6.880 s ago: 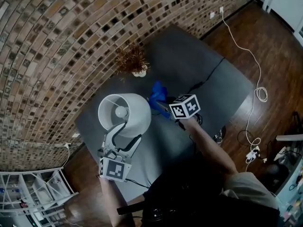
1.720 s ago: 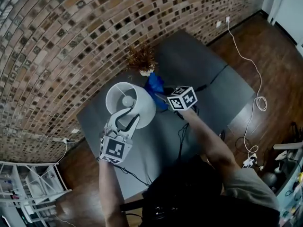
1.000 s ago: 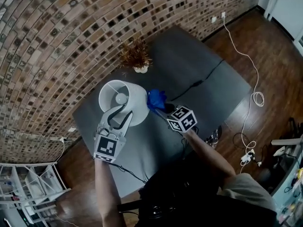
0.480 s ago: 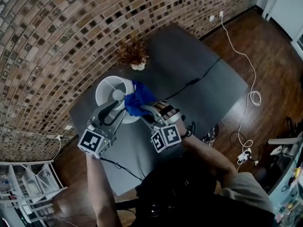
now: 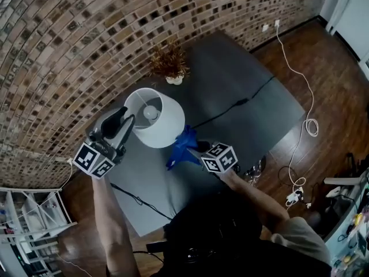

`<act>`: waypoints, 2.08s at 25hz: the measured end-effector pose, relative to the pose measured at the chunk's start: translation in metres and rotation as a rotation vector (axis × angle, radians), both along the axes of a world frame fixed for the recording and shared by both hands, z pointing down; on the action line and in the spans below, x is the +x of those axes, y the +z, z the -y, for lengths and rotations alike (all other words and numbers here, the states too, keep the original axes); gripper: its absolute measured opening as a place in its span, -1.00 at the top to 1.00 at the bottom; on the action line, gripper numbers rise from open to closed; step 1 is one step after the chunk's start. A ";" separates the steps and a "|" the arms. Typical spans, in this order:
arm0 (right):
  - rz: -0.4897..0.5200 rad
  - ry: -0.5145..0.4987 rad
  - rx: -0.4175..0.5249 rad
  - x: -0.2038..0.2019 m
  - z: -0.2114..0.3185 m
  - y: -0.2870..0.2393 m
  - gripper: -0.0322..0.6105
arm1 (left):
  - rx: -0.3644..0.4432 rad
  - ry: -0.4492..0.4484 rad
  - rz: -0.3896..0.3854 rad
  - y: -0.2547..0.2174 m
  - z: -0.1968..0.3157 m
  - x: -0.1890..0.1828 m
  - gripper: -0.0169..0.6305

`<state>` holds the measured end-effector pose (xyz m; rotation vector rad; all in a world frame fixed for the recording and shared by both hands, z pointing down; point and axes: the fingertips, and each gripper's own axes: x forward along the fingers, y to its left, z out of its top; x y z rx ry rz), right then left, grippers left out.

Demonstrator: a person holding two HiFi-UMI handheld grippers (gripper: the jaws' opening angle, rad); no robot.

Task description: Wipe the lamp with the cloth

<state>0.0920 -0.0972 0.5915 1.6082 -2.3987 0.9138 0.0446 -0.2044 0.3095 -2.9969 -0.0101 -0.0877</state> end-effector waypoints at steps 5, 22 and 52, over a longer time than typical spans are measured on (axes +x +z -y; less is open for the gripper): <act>0.656 0.180 -0.044 -0.014 0.023 -0.014 0.63 | 0.186 0.030 0.283 0.065 0.012 0.009 0.50; 0.237 0.252 0.095 0.101 0.082 -0.089 0.63 | 0.219 -0.140 0.267 0.039 0.016 -0.001 0.53; -0.974 -0.107 0.343 0.062 0.051 -0.115 0.63 | 0.094 -0.022 0.162 0.041 0.036 0.030 0.80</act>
